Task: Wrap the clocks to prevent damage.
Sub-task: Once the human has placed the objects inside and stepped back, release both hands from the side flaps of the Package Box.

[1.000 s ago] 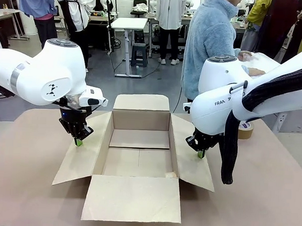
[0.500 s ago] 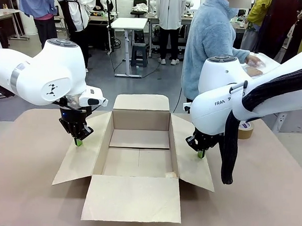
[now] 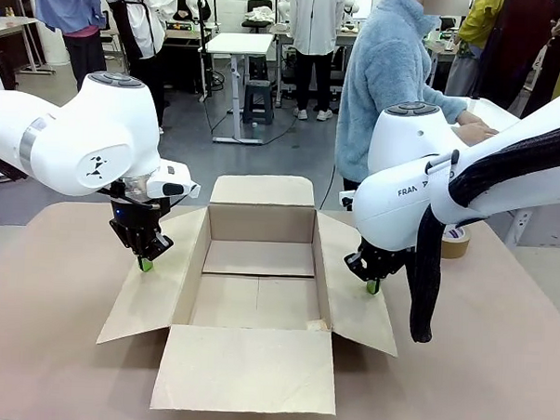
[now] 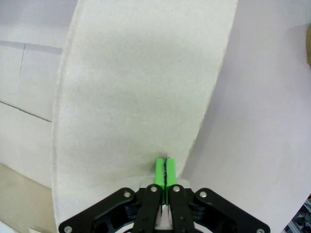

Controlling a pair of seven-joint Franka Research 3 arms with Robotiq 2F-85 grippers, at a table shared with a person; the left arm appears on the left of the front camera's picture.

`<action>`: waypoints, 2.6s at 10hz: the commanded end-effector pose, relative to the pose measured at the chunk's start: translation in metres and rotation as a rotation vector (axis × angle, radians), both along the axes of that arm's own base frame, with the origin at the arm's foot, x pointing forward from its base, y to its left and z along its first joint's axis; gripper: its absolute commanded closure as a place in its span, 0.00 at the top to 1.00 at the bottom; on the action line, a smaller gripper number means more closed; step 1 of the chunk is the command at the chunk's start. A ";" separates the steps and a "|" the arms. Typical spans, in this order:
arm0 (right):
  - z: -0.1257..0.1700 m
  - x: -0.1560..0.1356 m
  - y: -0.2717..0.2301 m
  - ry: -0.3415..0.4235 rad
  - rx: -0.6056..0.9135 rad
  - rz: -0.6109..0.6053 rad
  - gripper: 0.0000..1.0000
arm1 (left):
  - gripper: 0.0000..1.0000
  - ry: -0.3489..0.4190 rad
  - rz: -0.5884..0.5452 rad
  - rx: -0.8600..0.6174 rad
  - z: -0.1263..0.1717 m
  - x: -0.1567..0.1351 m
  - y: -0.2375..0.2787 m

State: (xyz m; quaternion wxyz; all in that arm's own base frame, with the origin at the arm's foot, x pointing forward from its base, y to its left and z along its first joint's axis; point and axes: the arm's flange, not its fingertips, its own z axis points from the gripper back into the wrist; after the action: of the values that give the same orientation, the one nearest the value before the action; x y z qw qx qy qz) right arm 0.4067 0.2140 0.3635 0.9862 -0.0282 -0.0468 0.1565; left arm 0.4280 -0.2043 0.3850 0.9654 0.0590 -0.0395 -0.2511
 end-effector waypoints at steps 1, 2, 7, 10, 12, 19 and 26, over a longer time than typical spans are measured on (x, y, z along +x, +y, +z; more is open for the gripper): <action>-0.002 -0.002 0.002 0.000 -0.011 -0.009 0.01 | 0.00 -0.008 -0.005 0.007 0.002 -0.001 0.001; -0.002 -0.002 0.002 0.000 -0.011 -0.009 0.01 | 0.00 -0.008 -0.005 0.007 0.002 -0.001 0.001; -0.002 -0.002 0.002 0.000 -0.011 -0.009 0.01 | 0.00 -0.008 -0.005 0.007 0.002 -0.001 0.001; -0.002 -0.002 0.002 0.000 -0.011 -0.009 0.01 | 0.00 -0.008 -0.005 0.007 0.002 -0.001 0.001; -0.002 -0.002 0.002 0.000 -0.011 -0.009 0.01 | 0.00 -0.008 -0.005 0.007 0.002 -0.001 0.001; -0.002 -0.002 0.002 0.000 -0.011 -0.009 0.01 | 0.00 -0.008 -0.005 0.007 0.002 -0.001 0.001; -0.002 -0.002 0.002 0.000 -0.011 -0.009 0.01 | 0.00 -0.008 -0.005 0.007 0.002 -0.001 0.001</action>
State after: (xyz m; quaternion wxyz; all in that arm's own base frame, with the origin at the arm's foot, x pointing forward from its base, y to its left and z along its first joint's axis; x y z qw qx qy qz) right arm 0.4067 0.2140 0.3635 0.9862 -0.0282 -0.0468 0.1565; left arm 0.4280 -0.2043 0.3850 0.9654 0.0590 -0.0395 -0.2511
